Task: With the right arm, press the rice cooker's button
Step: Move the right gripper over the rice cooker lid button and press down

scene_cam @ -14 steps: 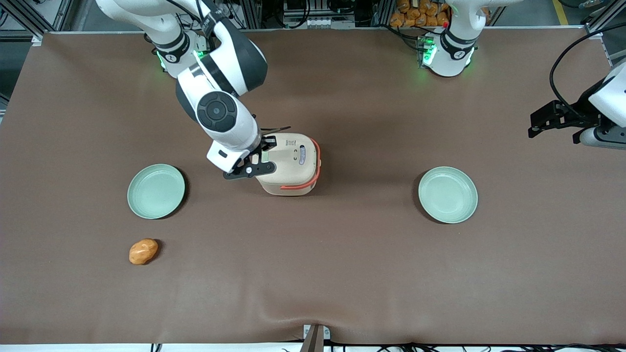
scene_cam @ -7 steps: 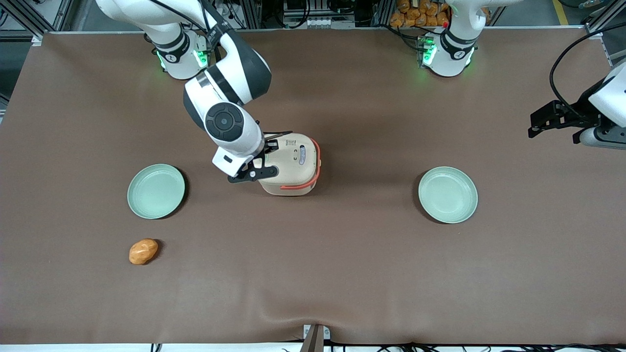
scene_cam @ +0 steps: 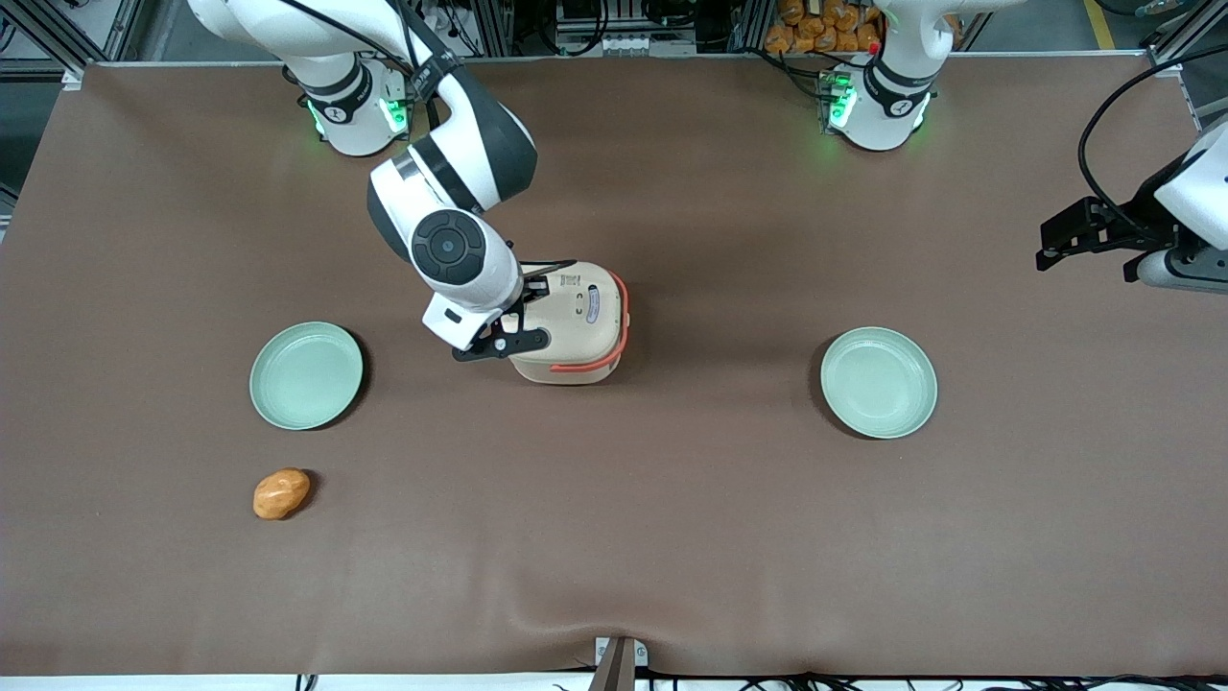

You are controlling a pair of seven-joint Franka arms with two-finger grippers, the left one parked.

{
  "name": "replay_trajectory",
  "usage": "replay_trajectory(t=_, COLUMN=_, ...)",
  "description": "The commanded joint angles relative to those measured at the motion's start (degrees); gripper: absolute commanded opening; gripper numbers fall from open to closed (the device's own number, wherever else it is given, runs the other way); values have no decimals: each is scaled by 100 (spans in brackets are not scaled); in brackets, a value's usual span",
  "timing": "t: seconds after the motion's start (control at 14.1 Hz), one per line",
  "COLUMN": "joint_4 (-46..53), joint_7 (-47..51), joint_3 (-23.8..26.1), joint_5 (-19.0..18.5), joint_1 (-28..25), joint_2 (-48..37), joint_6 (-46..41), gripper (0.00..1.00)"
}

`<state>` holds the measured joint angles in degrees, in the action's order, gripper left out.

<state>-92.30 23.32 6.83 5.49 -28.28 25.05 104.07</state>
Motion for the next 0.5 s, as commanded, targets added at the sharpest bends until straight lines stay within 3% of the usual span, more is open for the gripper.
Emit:
replay_trajectory(t=0.0, joint_4=-25, joint_7=-12, joint_3=-50, joint_5=40, joint_1=-72, joint_2=167, joint_6=69, gripper=0)
replay_trajectory(t=0.28, joint_4=36, joint_7=-3, joint_3=-50, joint_5=49, joint_1=-64, joint_2=106, joint_6=34, gripper=0)
replay_trajectory(t=0.42, joint_4=116, joint_7=23, joint_3=-50, joint_5=66, joint_1=-46, joint_2=-52, joint_6=8, gripper=10)
